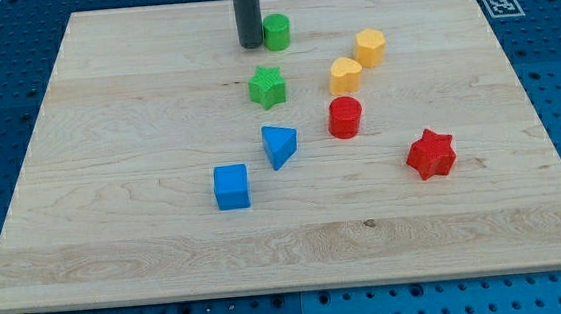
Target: Push the green circle to the top right corner of the board
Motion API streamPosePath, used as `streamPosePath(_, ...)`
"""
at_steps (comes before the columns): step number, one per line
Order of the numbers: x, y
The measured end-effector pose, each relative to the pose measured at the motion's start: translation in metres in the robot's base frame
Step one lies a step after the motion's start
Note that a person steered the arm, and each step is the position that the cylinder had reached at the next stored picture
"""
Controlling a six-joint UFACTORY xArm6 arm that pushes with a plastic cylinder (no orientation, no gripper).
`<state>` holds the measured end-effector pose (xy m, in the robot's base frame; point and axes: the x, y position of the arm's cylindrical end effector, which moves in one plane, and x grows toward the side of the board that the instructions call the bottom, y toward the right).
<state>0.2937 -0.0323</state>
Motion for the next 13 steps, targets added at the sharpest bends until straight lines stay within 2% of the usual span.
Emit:
streamPosePath(2, -0.003, 0.059)
streamPosePath(3, -0.026, 0.067)
streamPosePath(6, -0.063, 0.058)
streamPosePath(8, -0.067, 0.077)
streamPosePath(10, -0.077, 0.072)
streamPosePath(13, -0.064, 0.166)
